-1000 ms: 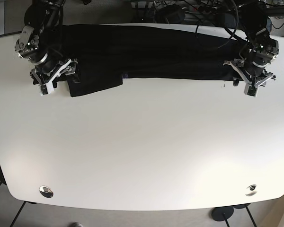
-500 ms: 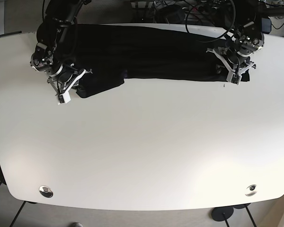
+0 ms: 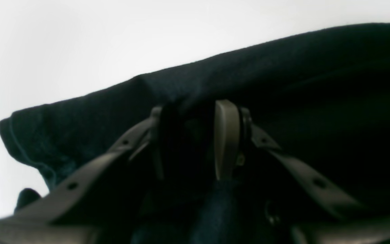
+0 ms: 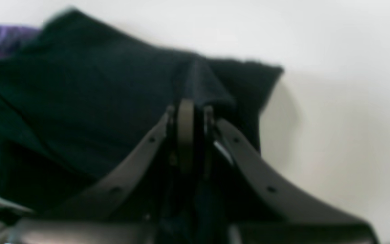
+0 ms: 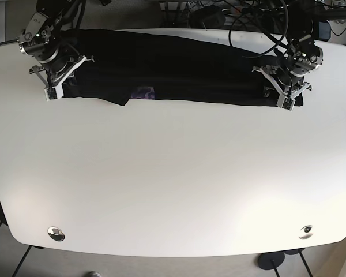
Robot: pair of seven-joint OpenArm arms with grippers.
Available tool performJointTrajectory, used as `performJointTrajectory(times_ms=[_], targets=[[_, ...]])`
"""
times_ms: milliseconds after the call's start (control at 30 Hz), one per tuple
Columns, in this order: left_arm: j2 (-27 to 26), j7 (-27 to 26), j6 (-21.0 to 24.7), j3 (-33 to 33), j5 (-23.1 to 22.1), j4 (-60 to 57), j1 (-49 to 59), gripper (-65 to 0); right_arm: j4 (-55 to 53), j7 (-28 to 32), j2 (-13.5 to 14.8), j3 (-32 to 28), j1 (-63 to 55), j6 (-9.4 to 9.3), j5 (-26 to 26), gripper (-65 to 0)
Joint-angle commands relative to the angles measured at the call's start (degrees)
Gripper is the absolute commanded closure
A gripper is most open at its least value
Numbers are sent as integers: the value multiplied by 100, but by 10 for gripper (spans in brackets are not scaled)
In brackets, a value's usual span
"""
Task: Fold the T-shirt properly
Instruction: 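Release the hem and press the folded strip flat with both grippers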
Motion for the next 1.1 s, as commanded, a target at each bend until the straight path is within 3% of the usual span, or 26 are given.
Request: performJointTrajectory(times_ms=[33, 267, 333, 367, 467, 533, 600, 733, 867, 967, 1100], targets=[[-74, 258, 53, -24, 268, -138, 20, -176, 100, 61, 49, 190, -169, -8, -29, -29], [-162, 258, 53, -24, 259, -341, 20, -176, 126, 61, 49, 418, -618, -35, -29, -51], [-162, 258, 53, -24, 259, -323, 20, -176, 144, 79, 49, 761, -618, -8, 252, -193], [-162, 258, 53, -24, 259, -323, 20, -176, 135, 79, 57, 998, -627, -8, 841, -292], [-170, 258, 53, -24, 259, -323, 20, -176, 135, 61, 233, 1165, -635, -8, 2089, -412], [-170, 258, 53, -24, 259, -323, 20, -176, 100, -9, 409, 902, -635, -8, 2599, -409], [-170, 258, 53, -24, 259, -323, 20, -176, 91, -132, 550, 321, -635, -26, 2626, -382], [-170, 258, 53, -24, 259, -323, 20, -176, -349, -114, 585, -391, -758, -79, 2599, -254], [-170, 258, 53, -33, 250, -358, 20, -176, -902, -79, 550, -716, -679, -70, 1773, -90], [-170, 258, 53, -33, 233, -376, 20, -176, -1280, 422, 541, -980, -574, -35, 1017, -81], [-162, 258, 53, -33, 224, -437, -367, -181, -2080, 1072, 629, -1050, 33, -61, 454, -79]])
